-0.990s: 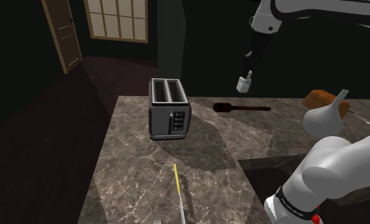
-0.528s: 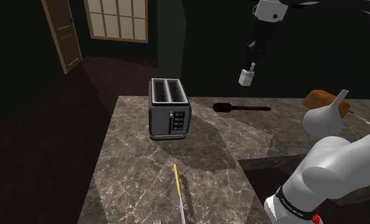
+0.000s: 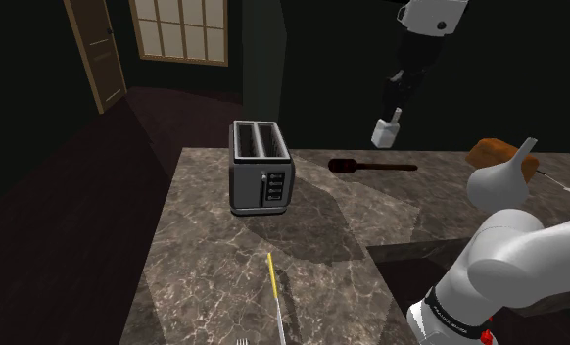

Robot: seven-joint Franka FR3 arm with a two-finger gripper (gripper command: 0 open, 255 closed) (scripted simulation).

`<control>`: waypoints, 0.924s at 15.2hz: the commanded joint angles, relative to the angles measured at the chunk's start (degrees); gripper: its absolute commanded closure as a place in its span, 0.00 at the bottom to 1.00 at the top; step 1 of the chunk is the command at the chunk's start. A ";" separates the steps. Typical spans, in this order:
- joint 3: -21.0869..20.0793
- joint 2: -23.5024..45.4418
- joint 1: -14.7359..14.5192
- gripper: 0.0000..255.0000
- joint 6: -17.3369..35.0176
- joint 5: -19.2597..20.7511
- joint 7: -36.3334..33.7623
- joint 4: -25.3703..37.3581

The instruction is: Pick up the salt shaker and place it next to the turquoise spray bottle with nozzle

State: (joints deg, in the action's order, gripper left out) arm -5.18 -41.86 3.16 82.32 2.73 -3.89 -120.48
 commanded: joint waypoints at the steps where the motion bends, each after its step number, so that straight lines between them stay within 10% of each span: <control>1: -2.20 -2.05 -0.69 1.00 -1.67 -1.52 -2.49 -0.54; 14: -16.55 -9.68 -4.41 1.00 -9.23 -13.17 -18.40 0.10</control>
State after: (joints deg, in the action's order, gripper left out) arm -20.52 -51.58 -1.14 73.42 -9.45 -20.95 -120.88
